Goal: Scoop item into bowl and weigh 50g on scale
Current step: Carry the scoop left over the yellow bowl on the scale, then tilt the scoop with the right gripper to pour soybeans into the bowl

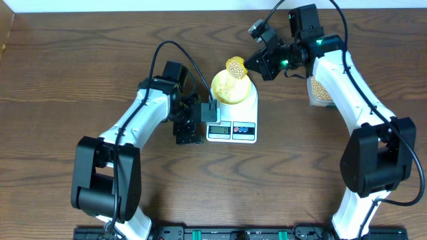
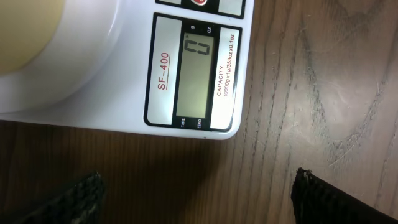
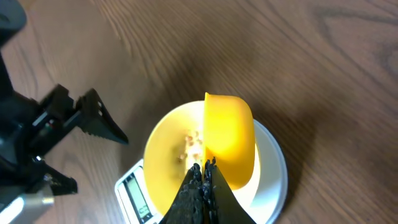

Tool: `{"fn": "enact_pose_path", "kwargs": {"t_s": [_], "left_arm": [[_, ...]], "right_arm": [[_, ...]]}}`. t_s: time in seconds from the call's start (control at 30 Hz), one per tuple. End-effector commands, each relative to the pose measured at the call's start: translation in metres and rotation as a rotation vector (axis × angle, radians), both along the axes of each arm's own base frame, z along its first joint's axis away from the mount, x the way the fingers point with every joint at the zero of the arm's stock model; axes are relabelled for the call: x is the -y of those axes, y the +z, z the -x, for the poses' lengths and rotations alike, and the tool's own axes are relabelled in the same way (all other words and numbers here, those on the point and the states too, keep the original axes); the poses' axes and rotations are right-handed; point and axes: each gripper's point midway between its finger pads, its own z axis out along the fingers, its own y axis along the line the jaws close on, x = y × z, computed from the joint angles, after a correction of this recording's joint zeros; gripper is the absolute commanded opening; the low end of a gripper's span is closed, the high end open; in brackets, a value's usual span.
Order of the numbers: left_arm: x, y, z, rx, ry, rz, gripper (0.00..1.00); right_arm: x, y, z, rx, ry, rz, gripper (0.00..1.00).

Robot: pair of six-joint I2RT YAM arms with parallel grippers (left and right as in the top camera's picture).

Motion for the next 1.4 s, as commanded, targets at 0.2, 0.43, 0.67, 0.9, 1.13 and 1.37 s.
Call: {"fn": "enact_pose_path", "kwargs": {"t_s": [0.2,0.43,0.67,0.9,1.13,1.37], "left_arm": [[-0.002,0.003,0.003,0.001,0.009,-0.005,0.98],[-0.002,0.003,0.003,0.002,0.010,-0.005,0.98],[-0.002,0.003,0.003,0.002,0.009,-0.005,0.98],[-0.002,0.003,0.003,0.002,0.010,-0.005,0.98],[-0.002,0.003,0.003,0.001,0.010,-0.005,0.98],[-0.002,0.003,0.003,0.002,0.010,-0.005,0.98]], "right_arm": [[-0.003,0.037,0.012,0.177,0.094,0.040,0.01],[-0.003,0.030,0.010,0.251,0.105,0.169,0.01],[-0.012,0.023,0.015,0.317,0.164,0.266,0.01],[-0.019,0.018,0.017,0.354,0.182,0.345,0.01],[-0.031,0.017,0.023,0.395,0.243,0.361,0.01],[-0.030,0.017,0.023,0.398,0.248,0.362,0.01]]}}
